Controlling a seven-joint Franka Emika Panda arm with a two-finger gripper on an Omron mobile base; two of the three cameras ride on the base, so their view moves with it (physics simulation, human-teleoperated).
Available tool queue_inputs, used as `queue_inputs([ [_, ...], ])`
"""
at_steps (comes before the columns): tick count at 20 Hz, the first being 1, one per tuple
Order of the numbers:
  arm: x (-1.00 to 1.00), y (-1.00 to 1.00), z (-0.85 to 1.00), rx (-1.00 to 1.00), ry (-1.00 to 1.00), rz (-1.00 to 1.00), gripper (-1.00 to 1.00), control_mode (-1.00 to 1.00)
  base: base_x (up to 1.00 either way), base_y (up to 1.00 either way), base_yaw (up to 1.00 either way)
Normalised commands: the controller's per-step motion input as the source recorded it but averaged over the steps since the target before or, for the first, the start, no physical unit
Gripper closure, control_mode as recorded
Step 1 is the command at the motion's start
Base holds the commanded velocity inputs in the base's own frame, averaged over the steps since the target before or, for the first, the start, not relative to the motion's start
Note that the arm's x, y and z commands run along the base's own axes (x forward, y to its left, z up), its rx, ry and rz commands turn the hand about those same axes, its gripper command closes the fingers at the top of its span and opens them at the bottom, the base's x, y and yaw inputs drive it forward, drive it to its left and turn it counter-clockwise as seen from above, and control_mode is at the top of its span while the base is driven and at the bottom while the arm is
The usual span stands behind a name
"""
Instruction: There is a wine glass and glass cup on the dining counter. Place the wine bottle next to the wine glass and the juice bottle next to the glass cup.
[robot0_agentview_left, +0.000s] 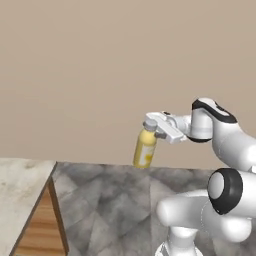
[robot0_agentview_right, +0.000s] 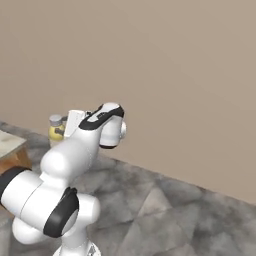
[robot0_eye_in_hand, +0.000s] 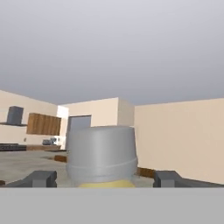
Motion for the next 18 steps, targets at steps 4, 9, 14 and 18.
queue_inputs([
  [4, 0.0, 0.0, 0.0, 0.0, 0.0, 0.0, 1.0, 1.0, 0.4, -0.1, 0.57],
  [9, 0.0, 0.0, 0.0, 0.0, 0.0, 0.0, 1.0, 1.0, 0.41, -0.1, 0.55],
  [14, 0.0, 0.0, 0.0, 0.0, 0.0, 0.0, 1.0, 1.0, 0.57, -0.14, 0.37],
  [18, 0.0, 0.0, 0.0, 0.0, 0.0, 0.0, 1.0, 1.0, 0.62, -0.33, 0.17],
])
